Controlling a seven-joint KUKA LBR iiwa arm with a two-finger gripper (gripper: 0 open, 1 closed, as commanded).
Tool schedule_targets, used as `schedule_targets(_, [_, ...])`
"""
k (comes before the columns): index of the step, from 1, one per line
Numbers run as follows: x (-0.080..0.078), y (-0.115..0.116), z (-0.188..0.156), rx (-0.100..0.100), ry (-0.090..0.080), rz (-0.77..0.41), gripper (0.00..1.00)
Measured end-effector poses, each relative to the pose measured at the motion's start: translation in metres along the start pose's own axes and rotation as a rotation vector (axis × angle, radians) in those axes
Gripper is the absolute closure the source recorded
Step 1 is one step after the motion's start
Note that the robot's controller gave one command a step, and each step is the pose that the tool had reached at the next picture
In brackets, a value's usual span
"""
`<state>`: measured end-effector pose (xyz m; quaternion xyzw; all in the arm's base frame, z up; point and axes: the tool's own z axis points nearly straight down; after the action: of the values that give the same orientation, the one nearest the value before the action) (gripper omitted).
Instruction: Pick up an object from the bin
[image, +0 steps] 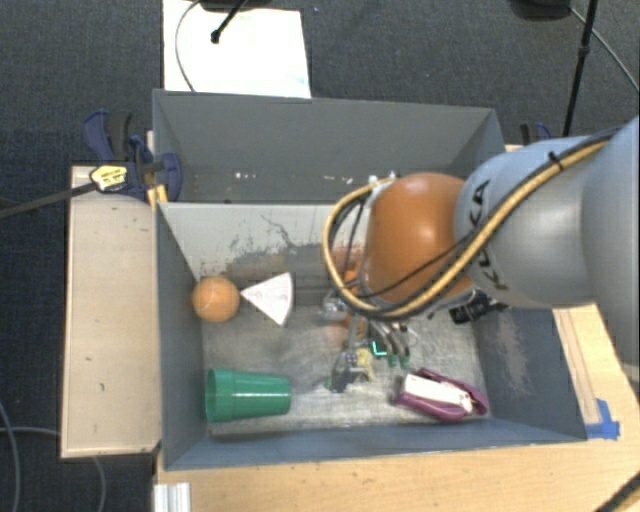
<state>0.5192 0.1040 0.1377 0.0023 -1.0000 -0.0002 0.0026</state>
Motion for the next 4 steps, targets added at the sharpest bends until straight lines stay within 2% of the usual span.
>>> schedule_targets(1, [-0.002,0.000,-0.004,-0.001,-0.007,0.003,0.00])
schedule_targets(2, [0.016,-0.048,0.021,-0.002,-0.010,-0.037,0.00])
schedule_targets(3, [-0.021,-0.080,0.046,0.001,-0.007,-0.143,0.00])
schedule_targets(4, [0.010,-0.115,0.040,-0.001,-0.009,-0.141,0.00])
